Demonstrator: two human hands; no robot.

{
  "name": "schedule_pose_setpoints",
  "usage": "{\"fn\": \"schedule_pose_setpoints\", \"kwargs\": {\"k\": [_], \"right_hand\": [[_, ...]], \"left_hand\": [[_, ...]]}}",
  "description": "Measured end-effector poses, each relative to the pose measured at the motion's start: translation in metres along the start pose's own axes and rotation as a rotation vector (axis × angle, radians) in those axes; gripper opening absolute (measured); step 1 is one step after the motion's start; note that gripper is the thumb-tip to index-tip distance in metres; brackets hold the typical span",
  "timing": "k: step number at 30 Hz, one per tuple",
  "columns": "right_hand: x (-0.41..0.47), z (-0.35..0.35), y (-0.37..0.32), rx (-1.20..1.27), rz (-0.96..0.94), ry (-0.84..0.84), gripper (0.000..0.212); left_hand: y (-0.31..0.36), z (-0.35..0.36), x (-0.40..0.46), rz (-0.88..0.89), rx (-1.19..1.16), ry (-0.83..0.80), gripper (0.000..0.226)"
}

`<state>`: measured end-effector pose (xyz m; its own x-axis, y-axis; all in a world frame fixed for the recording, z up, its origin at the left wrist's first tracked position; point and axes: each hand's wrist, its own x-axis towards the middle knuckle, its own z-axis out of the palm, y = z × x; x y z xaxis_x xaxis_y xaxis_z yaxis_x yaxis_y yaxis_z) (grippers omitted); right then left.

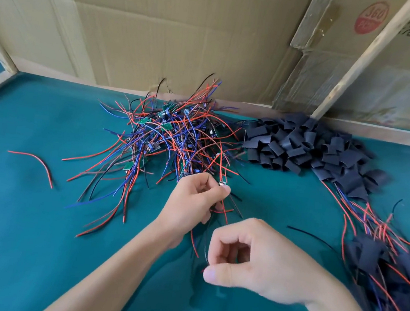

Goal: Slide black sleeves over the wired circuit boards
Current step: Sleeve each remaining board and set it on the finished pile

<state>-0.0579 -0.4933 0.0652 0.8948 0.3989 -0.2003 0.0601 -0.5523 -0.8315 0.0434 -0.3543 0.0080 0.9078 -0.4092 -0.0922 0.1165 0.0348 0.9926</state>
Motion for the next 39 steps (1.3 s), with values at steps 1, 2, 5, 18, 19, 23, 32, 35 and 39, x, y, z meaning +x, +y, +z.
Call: {"fn": "schedule_pose_setpoints", "kwargs": {"k": [1, 2, 5, 18, 19, 23, 32, 35, 39], "right_hand": [[0.0, -0.002, -0.002, 0.008, -0.001, -0.03, 0.018], [0.001, -0.004, -0.003, 0.003, 0.0, -0.049, 0.017], [0.003, -0.01, -0.004, -0.018, 0.019, -0.081, 0.015], [0.034, -0.086, 0.051, -0.044, 0.327, 0.879, 0.016], [0.042, -0.09, 0.064, -0.14, 0.391, 0.96, 0.009], [0.072, -0.084, 0.094, -0.369, 0.511, 1.023, 0.018], [0.075, -0.075, 0.1, -0.352, 0.323, 1.342, 0.01], [0.058, -0.059, 0.091, -0.091, 0.232, 1.494, 0.01], [0.047, -0.029, 0.083, 0.295, 0.124, 1.385, 0.014]], "left_hand": [[0.002, 0.0, -0.002, 0.01, -0.056, -0.045, 0.026], [0.004, 0.001, -0.003, 0.018, -0.128, -0.096, 0.023], [0.005, 0.003, -0.005, 0.007, -0.284, -0.18, 0.028], [0.007, 0.0, -0.005, -0.099, -0.261, -0.256, 0.033], [0.007, 0.0, -0.006, -0.084, -0.233, -0.259, 0.035], [0.005, 0.004, -0.01, -0.044, -0.193, -0.32, 0.048], [0.003, 0.002, -0.017, -0.001, 0.036, -0.471, 0.031], [0.004, 0.003, -0.017, 0.034, -0.001, -0.407, 0.021], [-0.003, 0.006, -0.014, 0.215, 0.238, -0.111, 0.014]]}}
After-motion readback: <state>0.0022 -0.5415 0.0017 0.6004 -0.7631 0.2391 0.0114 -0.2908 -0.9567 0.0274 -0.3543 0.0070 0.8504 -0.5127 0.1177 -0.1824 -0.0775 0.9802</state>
